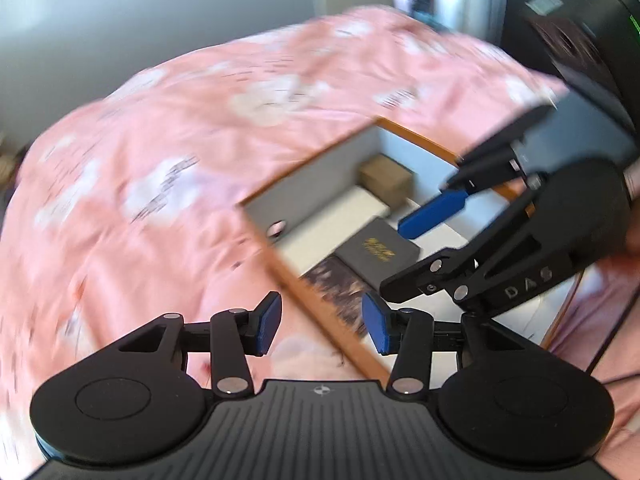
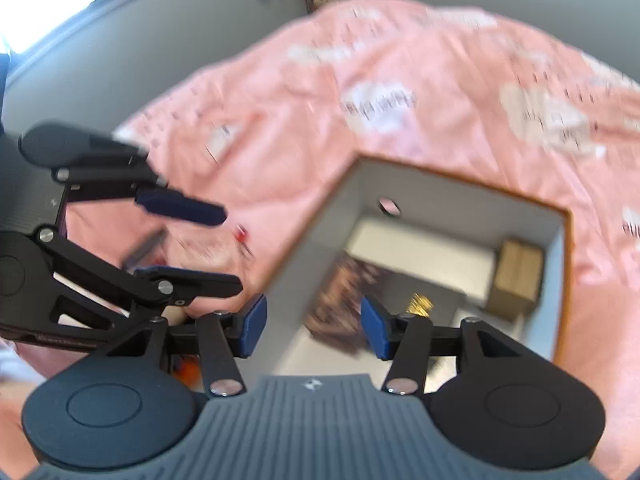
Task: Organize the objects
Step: 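Withdraw both tools from the orange box toward the item pile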
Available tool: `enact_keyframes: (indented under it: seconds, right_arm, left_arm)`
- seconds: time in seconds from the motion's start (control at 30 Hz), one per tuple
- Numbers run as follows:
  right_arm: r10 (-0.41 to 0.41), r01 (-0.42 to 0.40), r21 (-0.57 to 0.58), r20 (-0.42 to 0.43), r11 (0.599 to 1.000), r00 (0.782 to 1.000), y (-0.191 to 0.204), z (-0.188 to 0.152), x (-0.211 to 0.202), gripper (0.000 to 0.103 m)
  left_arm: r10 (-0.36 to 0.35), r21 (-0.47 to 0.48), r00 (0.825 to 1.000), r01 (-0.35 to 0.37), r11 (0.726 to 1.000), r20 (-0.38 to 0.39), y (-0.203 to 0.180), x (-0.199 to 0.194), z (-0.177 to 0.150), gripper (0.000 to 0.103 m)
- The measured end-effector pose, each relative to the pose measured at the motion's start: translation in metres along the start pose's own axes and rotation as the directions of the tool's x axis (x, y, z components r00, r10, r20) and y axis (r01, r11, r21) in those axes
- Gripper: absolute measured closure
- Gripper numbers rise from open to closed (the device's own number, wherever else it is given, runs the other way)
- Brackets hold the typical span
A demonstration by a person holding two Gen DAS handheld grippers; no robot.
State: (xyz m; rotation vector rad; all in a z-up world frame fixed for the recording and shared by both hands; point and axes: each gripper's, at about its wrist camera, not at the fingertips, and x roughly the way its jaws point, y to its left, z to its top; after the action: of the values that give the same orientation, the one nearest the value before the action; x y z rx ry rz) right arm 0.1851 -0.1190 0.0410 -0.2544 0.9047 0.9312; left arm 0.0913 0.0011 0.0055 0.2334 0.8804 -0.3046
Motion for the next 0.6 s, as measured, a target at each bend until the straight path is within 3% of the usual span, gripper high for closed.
enact_keyframes:
  seconds: [0.07,0.1,0.17,0.3,0.37,0.43,0.53,0.6]
  right_arm:
    - [0.016,-0.015,-0.01,0.034,1.0,0.999,0.017,0.002,0.003,0.048]
    - [0.025,-0.025,-0.01,0.044,1.0,0.999,0.026,0.003,0.006,0.048]
    - [0.044,-0.044,-0.001,0.046,0.999,0.998,0.043,0.003,0.012,0.048]
    - [0.062,-0.062,0.004,0.021,0.998,0.998,0.076,0.001,0.022,0.049]
    - [0.09,-0.089,0.021,-0.014,0.996,0.996,0.088,-0.004,0.035,0.053]
    - [0.122,-0.122,0.012,-0.049,0.992,0.991,0.103,-0.012,0.038,0.057]
    - [0.106,-0.11,-0.049,-0.089,0.993,0.99,0.124,-0.022,0.047,0.062]
    - [0.089,-0.098,-0.083,-0.105,0.992,0.99,0.134,-0.024,0.054,0.064]
  left_arm:
    - [0.021,-0.102,1.0,-0.021,0.995,0.004,0.006,-0.008,0.004,0.048]
    - [0.032,-0.144,0.999,-0.031,0.989,0.004,0.031,-0.01,-0.001,0.048]
    - [0.067,-0.218,0.998,-0.066,0.974,0.0,0.035,-0.028,-0.015,0.049]
    - [0.141,-0.378,0.988,-0.154,0.913,-0.063,0.066,-0.082,-0.052,0.055]
    - [0.132,-0.435,0.987,-0.159,0.886,-0.092,0.069,-0.085,-0.069,0.055]
    - [0.103,-0.458,0.989,-0.142,0.877,-0.111,0.067,-0.093,-0.085,0.056]
    - [0.092,-0.484,0.986,-0.148,0.862,-0.139,0.065,-0.086,-0.102,0.061]
    - [0.097,-0.529,0.987,-0.15,0.835,-0.127,0.071,-0.086,-0.112,0.064]
